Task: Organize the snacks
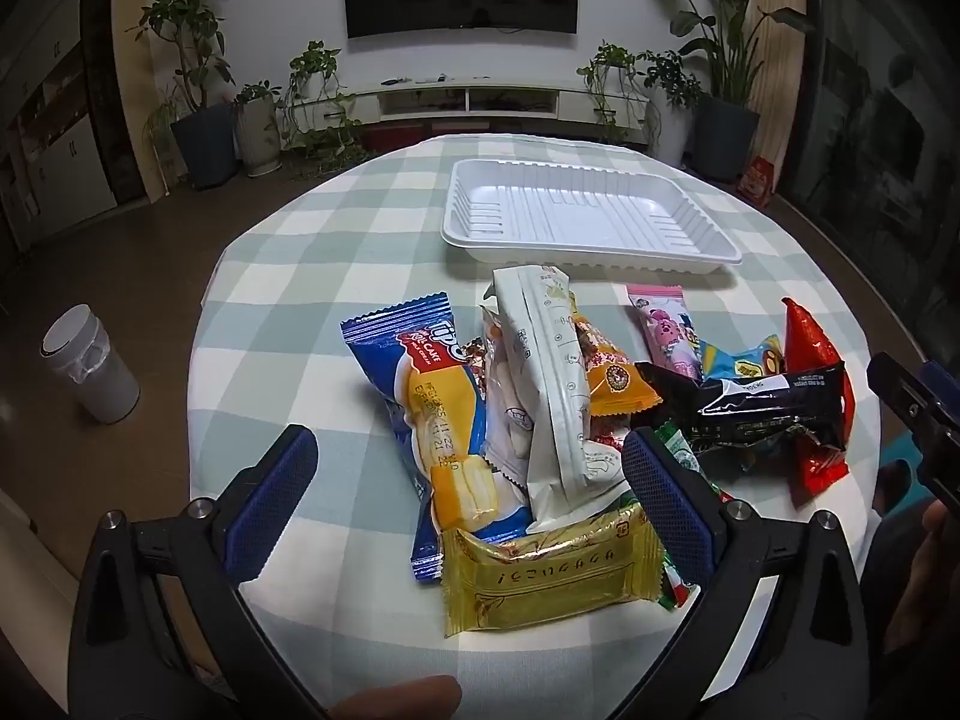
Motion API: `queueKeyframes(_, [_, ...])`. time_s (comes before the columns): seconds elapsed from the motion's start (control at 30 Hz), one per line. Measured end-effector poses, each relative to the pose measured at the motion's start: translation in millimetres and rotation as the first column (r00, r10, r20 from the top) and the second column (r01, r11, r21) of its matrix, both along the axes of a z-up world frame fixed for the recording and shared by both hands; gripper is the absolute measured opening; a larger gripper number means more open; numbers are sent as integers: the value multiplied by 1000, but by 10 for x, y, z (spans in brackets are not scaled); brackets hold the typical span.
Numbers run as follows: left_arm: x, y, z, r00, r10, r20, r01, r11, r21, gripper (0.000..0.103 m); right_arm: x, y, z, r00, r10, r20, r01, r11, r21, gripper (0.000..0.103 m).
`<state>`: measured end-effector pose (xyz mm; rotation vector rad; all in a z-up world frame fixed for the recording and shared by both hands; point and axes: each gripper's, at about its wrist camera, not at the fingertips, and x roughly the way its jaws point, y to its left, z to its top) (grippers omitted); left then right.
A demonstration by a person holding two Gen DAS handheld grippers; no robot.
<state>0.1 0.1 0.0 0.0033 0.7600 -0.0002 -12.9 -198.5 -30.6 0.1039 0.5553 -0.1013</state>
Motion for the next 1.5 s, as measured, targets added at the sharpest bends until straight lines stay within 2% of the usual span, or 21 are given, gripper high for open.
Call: queueKeyframes(1.5, [1,-3,0,1000,-1,-3,1,1000,6,103,23,29,-26,1000,-1,-4,1,1000,0,103])
